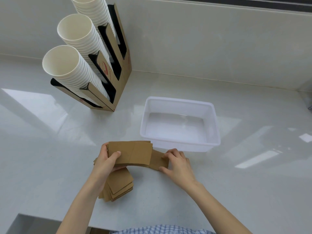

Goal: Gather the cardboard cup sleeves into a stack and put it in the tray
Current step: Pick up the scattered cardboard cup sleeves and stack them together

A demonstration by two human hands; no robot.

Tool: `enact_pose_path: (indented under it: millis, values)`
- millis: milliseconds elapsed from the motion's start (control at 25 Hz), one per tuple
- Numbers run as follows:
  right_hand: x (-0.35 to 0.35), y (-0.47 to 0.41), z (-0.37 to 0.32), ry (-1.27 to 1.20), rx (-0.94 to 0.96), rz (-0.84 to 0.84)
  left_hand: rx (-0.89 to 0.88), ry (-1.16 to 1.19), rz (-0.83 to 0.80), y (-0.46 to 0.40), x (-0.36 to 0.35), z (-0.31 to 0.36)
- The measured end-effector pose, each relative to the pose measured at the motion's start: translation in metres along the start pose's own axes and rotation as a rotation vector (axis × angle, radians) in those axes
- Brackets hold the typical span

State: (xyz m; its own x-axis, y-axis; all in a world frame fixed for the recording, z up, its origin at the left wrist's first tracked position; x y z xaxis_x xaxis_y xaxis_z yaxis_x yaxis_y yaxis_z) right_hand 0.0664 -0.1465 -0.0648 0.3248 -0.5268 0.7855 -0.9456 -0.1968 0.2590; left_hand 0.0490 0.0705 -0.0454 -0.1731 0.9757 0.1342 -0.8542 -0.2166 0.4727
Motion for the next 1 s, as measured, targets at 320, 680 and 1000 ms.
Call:
enact_pose_path:
  millis: [320, 680, 1000]
  values:
    - [0.0, 0.001, 0.013, -0.111, -0.173, -0.015, -0.001, 0.025, 0.003, 0.002, 0.003, 0.0]
    - [0.019, 0.017, 0.035, -0.772, -0.287, 0.033, -0.003, 0.017, 0.001, 0.0, 0.002, 0.002]
    - [0.064, 0.03, 0.052, -1.029, -0.255, 0.199, -0.014, -0.02, -0.02, 0.002, -0.01, 0.006]
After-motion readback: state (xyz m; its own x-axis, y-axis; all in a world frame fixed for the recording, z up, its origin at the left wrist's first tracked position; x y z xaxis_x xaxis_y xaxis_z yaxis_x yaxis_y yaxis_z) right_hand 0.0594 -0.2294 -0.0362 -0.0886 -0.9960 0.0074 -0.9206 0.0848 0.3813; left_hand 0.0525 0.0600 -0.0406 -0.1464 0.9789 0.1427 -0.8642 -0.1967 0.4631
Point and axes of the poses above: each hand's wrist, its own y-axis away from the middle knuckle, its own x-axis out of the back of the hand, z = x × y, the point moved 8 cm from there along -y, towards the middle knuckle, and after that the axes turned 5 degrees about -y, right-handed, at the moved point
